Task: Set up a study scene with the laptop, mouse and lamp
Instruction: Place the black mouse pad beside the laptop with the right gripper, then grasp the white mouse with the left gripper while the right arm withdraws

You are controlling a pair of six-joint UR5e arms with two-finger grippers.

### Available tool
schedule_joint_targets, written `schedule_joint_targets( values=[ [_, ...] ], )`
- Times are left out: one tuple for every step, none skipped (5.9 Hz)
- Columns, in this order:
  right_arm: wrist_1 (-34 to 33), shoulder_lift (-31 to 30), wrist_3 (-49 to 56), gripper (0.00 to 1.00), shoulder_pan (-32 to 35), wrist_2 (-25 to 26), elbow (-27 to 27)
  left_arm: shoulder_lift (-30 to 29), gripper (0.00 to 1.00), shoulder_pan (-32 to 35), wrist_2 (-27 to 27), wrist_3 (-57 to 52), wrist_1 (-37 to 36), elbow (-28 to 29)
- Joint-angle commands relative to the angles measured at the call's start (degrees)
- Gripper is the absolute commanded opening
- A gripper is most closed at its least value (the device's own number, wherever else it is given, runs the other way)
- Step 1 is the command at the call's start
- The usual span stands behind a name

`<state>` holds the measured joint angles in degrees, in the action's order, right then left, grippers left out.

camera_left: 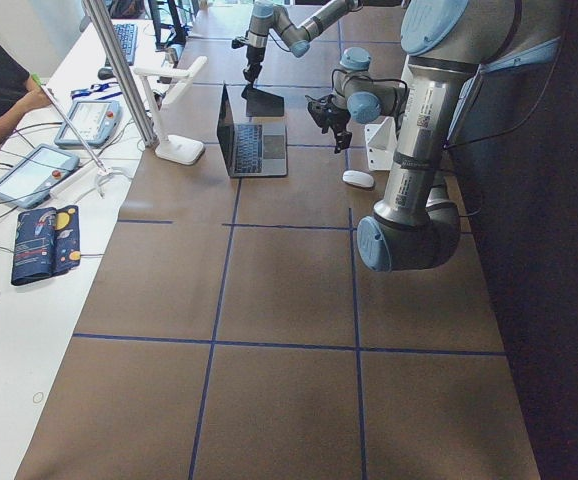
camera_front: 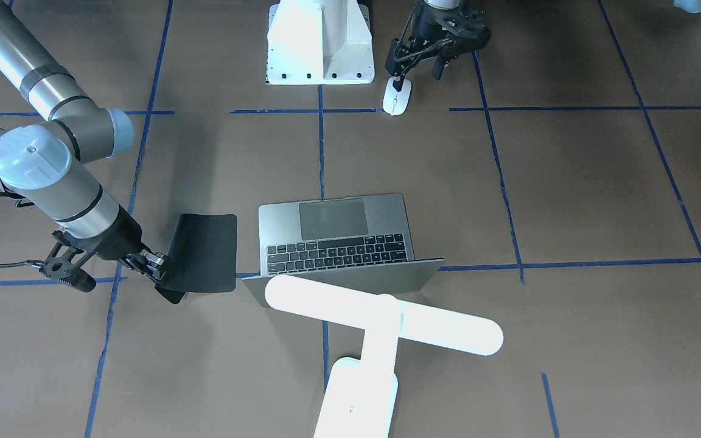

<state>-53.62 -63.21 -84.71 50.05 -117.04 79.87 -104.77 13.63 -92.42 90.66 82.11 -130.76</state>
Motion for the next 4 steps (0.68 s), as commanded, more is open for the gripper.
schedule_joint_targets(
  values=[
    [-0.08, 0.11, 1.72, 1.00, 3.89, -2.56, 0.46, 0.10, 1.00, -3.50, 0.22, -11.87, 2.34, 1.89],
    [-0.17, -0.76, 5.05, 1.00, 6.61, -6.06, 0.11, 0.01, 1.00, -4.74, 0.22, -20.09, 6.71, 5.92],
    [-0.09, -2.86, 10.04, 1.00, 8.03, -7.06, 0.54, -0.34, 1.00, -4.93, 0.22, -21.13, 12.75, 10.04],
    [0.09, -4.10, 10.78, 1.00, 9.61, -9.33, 0.55, -0.43, 1.00, -4.93, 0.05, -21.14, 19.17, 15.22]
  ],
)
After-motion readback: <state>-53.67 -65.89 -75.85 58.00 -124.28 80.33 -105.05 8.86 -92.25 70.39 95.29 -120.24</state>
